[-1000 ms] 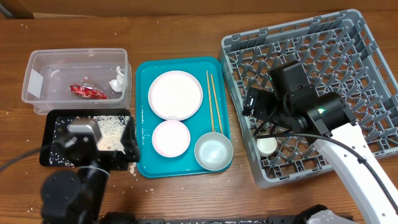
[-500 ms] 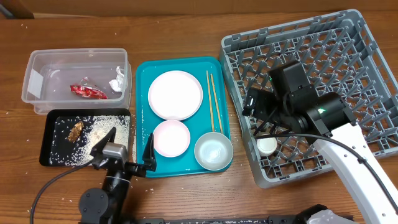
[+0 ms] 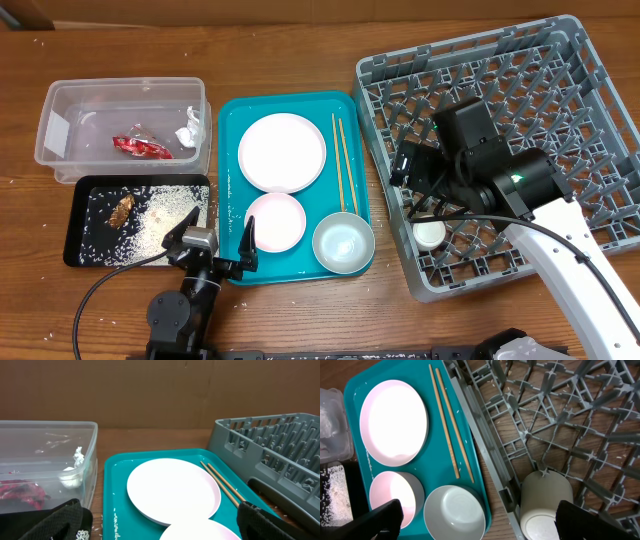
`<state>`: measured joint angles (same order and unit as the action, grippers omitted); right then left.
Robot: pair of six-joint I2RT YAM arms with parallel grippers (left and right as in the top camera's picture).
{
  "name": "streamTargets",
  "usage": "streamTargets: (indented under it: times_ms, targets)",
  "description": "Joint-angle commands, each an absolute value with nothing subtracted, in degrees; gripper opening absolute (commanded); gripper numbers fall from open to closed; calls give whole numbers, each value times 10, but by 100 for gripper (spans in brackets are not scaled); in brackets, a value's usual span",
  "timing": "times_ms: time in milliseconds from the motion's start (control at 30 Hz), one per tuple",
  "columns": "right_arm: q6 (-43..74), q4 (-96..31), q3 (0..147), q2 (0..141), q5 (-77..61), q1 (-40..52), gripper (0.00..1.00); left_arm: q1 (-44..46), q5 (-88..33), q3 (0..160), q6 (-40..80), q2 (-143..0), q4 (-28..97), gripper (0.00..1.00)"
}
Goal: Sort waste into correct bins and load items into the dishwasher
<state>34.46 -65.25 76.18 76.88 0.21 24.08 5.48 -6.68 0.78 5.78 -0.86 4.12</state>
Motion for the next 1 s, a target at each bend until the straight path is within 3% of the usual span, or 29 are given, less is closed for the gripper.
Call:
streamTargets:
  times_ms: [0, 233, 300, 333, 433, 533, 700, 833, 967]
  targets:
    - [341, -650, 772, 766, 3, 240, 100, 48, -67, 3, 51, -3, 38, 100]
    - [345, -646, 772, 766, 2, 240, 100, 48, -67, 3, 51, -3, 38, 100]
    - [378, -595, 772, 766, -52, 240, 99, 48, -67, 3, 51, -3, 38, 100]
    - [378, -576, 772, 767, -103, 243, 90, 48, -67, 3, 51, -3, 38, 100]
    - [378, -543, 772, 783, -196, 279, 87, 48, -67, 3, 51, -3, 38, 100]
    - [375, -538, 772, 818, -147, 347, 91, 48, -67, 3, 51, -3, 38, 100]
    - [376, -488, 772, 931, -55, 463, 88, 48, -67, 3, 51, -3, 38, 100]
    - [378, -444, 772, 1004, -26, 479, 88, 48, -67, 3, 51, -3, 38, 100]
    - [413, -402, 772, 1064, -37, 472, 82, 48, -67, 3, 51, -3, 38, 100]
